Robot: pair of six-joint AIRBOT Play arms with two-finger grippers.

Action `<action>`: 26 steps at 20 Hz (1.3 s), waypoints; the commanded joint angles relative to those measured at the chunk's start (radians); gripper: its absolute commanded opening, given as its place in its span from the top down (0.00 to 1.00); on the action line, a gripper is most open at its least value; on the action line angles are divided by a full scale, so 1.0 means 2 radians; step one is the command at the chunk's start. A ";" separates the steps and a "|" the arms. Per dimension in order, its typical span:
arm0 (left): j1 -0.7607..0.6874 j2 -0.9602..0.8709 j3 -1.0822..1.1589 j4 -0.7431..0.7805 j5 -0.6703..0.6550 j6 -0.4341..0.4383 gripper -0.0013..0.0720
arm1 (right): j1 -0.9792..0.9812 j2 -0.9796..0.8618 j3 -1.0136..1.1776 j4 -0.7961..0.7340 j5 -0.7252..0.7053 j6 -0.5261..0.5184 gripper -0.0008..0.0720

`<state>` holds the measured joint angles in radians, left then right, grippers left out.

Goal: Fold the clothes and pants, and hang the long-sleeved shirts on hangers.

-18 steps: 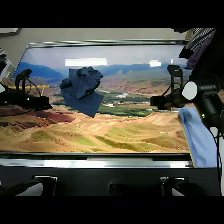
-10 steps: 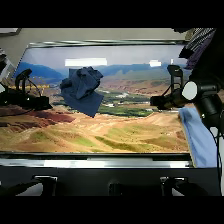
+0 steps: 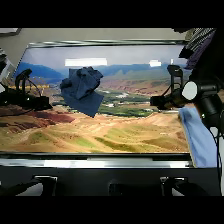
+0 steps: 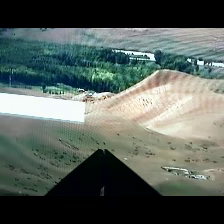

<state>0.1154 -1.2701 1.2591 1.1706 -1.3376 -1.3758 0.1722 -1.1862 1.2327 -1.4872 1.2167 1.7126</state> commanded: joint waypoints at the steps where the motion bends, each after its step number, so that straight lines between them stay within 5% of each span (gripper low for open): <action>1: 0.000 0.000 0.000 0.000 0.000 0.000 0.96 | 0.000 0.000 0.001 0.000 0.000 0.000 0.95; 9: 0.000 -0.001 0.000 0.000 0.023 0.000 0.95 | 0.000 0.000 0.001 0.001 0.000 0.000 0.95; 10: 0.000 -0.003 0.000 0.000 0.024 -0.010 0.83 | 0.000 0.000 0.001 0.000 0.000 0.000 0.95; 11: -0.001 -0.006 0.000 0.000 0.025 -0.034 0.47 | 0.000 0.000 0.001 0.001 -0.001 0.001 0.95; 12: -0.002 -0.009 0.000 0.001 0.030 -0.053 0.00 | 0.000 0.000 0.001 0.001 -0.001 0.001 0.95; 18: -0.038 -0.111 0.098 -0.008 0.174 -0.091 0.00 | 0.000 0.000 0.001 0.000 -0.001 0.002 0.87; 20: -0.062 -0.195 0.171 0.022 0.185 -0.091 0.00 | 0.000 0.000 0.001 0.001 -0.008 0.002 0.77; 26: -0.101 -0.389 0.322 0.060 0.215 -0.090 0.00 | 0.000 0.000 0.001 0.001 -0.010 0.002 0.77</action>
<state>-0.0547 -1.8927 1.7851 1.2598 -0.9695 -1.5524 0.1722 -1.1862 1.2327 -1.4845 1.1999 1.7168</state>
